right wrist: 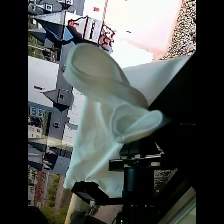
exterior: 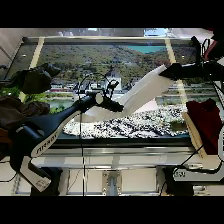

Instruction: Fold the shirts.

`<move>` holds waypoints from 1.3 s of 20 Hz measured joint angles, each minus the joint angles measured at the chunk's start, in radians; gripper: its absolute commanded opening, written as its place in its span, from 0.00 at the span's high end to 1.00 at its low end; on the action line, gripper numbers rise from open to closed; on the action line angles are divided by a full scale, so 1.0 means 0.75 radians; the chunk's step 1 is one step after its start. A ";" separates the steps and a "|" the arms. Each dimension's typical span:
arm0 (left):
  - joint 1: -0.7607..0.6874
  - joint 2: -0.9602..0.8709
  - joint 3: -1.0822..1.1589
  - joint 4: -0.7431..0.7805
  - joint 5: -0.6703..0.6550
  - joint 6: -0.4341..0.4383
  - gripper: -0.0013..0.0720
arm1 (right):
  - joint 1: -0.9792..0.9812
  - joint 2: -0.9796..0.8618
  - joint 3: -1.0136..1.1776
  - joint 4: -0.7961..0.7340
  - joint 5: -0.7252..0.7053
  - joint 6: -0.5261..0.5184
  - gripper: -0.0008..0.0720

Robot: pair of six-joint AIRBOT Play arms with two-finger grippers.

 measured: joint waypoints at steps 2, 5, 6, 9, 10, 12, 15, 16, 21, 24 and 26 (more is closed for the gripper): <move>0.018 -0.001 0.049 0.014 0.006 0.000 0.95 | 0.070 0.003 0.013 -0.004 0.005 0.005 0.95; 0.103 0.013 0.182 0.110 -0.090 -0.014 0.95 | 0.251 0.004 0.023 -0.003 -0.027 0.008 0.95; 0.141 0.025 0.226 0.157 -0.133 -0.030 0.95 | 0.326 0.004 0.025 -0.004 -0.068 0.008 0.95; 0.280 0.099 0.322 0.350 -0.233 -0.135 0.95 | 0.608 -0.014 0.027 -0.022 -0.290 0.014 0.95; 0.329 0.133 0.339 0.415 -0.254 -0.177 0.95 | 0.708 -0.035 0.027 -0.045 -0.396 0.035 0.95; 0.433 0.211 0.362 0.531 -0.304 -0.255 0.95 | 0.895 -0.105 0.027 -0.067 -0.589 0.083 0.94; 0.561 0.313 0.376 0.616 -0.371 -0.312 0.95 | 1.142 -0.269 0.027 -0.037 -0.843 0.144 0.69; 0.595 0.342 0.378 0.633 -0.393 -0.320 0.95 | 1.207 -0.322 0.027 -0.018 -0.921 0.159 0.40; 0.680 0.406 0.384 0.670 -0.466 -0.319 0.95 | 1.318 -0.445 0.028 0.002 -1.179 0.230 0.33; 0.694 0.417 0.384 0.679 -0.486 -0.308 0.95 | 1.183 -0.401 0.028 -0.133 -1.123 0.252 0.39; 0.698 0.419 0.384 0.682 -0.491 -0.294 0.95 | 1.038 -0.359 0.029 -0.276 -0.993 0.302 0.39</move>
